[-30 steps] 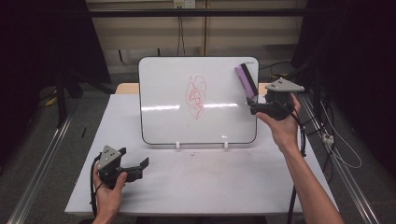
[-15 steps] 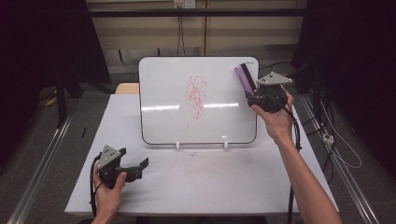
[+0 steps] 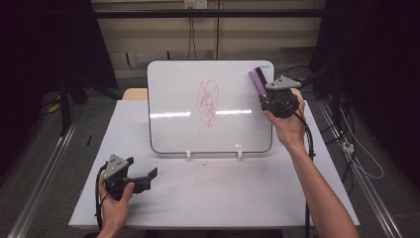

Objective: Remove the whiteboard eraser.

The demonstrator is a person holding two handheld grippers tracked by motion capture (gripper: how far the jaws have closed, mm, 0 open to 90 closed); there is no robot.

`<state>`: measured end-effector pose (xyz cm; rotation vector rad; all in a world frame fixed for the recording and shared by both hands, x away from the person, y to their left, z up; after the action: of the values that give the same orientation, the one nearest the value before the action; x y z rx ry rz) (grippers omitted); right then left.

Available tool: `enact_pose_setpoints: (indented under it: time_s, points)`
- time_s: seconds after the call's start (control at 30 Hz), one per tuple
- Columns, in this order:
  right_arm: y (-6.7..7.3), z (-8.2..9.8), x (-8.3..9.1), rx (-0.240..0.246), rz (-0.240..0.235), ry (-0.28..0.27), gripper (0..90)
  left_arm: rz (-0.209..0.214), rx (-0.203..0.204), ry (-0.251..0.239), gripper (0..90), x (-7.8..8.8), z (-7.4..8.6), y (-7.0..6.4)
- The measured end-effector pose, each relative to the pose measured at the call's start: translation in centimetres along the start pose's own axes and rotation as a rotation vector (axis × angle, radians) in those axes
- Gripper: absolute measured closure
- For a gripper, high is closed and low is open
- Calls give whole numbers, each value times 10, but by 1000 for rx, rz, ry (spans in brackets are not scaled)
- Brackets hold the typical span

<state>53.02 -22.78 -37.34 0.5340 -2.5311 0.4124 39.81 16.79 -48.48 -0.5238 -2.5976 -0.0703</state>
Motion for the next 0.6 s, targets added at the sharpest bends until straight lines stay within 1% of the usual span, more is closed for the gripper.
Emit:
enact_pose_setpoints:
  time_s: [0.03, 0.1, 0.13, 0.23, 0.27, 0.33, 0.43, 0.47, 0.6]
  points:
    - [0, 0, 0, -5, 0, 0, 630, 4, 1, 0, 39, 0, 0, 0]
    - [0, 0, 0, -1, 5, 1, 633, 3, 15, -2, 39, 0, 0, 0]
    - [0, 0, 1, 11, 15, 2, 638, 4, 9, 3, 41, 0, 1, 1]
    - [0, 0, 1, 1, 18, 1, 641, 6, 8, 2, 41, 0, 0, 1]
    - [0, 0, 1, 5, 21, 2, 642, 7, 6, 2, 41, 0, 0, 1]
    - [0, 0, 2, 5, 32, -3, 644, 8, 8, 2, 41, 0, 0, 0]
    - [0, 1, 2, 0, 33, -13, 646, 7, 20, 0, 41, 0, 0, 1]
    - [0, 1, 2, 0, 33, -13, 646, 6, 15, 0, 41, 0, 0, 1]
    - [0, 1, 3, -5, 37, -19, 649, 8, 23, -2, 41, 0, 0, 1]
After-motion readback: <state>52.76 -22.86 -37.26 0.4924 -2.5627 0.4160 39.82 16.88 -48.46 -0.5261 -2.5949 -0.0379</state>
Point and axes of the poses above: each handheld gripper's, and its own axes: x roughly backward along the jaws, z roughly out of its underside, y roughly to its left, the point moved 10 cm from there along -x, roughly forward along the jaws, and after that the axes turned 10 degrees about -z, right-handed, at the moved point
